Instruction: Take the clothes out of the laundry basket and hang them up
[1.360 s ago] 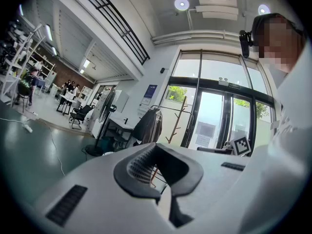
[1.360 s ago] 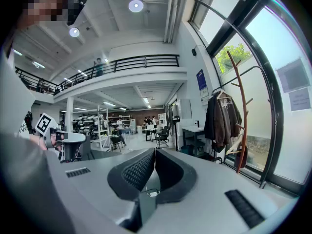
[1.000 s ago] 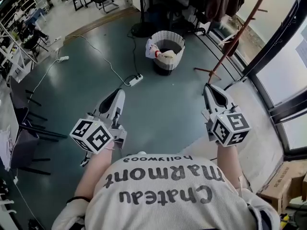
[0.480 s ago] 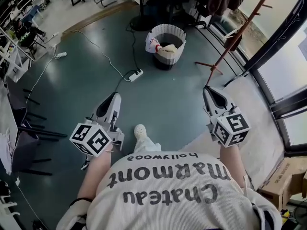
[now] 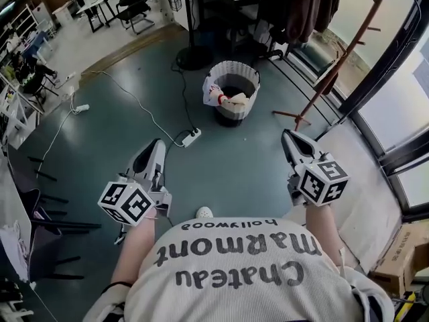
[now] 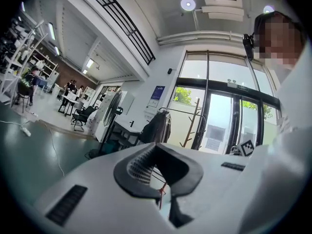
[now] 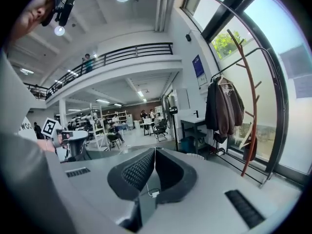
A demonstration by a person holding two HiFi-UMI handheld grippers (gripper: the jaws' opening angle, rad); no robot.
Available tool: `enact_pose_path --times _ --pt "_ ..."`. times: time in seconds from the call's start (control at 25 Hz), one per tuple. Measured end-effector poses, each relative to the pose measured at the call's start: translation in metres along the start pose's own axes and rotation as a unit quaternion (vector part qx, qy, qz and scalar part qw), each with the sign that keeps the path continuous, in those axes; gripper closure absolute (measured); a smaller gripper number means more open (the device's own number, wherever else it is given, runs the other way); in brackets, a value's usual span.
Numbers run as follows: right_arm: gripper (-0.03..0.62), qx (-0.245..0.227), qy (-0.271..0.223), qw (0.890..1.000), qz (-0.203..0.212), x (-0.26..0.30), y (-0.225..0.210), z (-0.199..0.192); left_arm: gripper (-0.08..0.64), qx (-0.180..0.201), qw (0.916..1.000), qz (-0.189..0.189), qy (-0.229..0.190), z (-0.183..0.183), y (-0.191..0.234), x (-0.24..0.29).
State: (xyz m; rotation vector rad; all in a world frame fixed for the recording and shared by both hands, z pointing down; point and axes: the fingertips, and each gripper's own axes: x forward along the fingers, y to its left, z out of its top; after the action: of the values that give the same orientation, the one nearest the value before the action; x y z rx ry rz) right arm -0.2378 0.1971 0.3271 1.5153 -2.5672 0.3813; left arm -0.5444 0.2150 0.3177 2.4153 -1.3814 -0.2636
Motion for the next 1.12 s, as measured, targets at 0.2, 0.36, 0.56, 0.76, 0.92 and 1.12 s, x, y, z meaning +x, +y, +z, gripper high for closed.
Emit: enact_pose_path --times 0.2,0.36,0.56,0.76,0.92,1.12 --pt "0.563 0.001 -0.019 1.000 -0.016 0.045 -0.001 0.028 0.552 0.017 0.9995 -0.027 -0.001 0.038 0.034 0.041" --pt "0.563 0.007 -0.030 0.999 -0.027 0.072 0.002 0.032 0.552 0.028 0.9986 -0.045 0.007 0.045 0.055 0.064" --pt "0.563 0.021 0.011 0.999 -0.035 0.095 0.001 0.004 0.552 0.006 0.9983 -0.052 0.026 0.027 0.075 0.081" --pt "0.563 0.036 0.048 0.998 -0.030 0.121 -0.007 -0.016 0.552 -0.029 0.9967 -0.049 0.058 -0.005 0.089 0.101" --pt "0.563 0.045 0.063 0.997 -0.023 0.147 -0.030 -0.020 0.551 -0.036 0.9959 -0.046 0.070 -0.020 0.088 0.126" --pt "0.563 0.049 0.069 0.996 0.011 0.188 -0.058 -0.005 0.552 -0.027 0.9966 -0.023 0.074 -0.024 0.087 0.167"
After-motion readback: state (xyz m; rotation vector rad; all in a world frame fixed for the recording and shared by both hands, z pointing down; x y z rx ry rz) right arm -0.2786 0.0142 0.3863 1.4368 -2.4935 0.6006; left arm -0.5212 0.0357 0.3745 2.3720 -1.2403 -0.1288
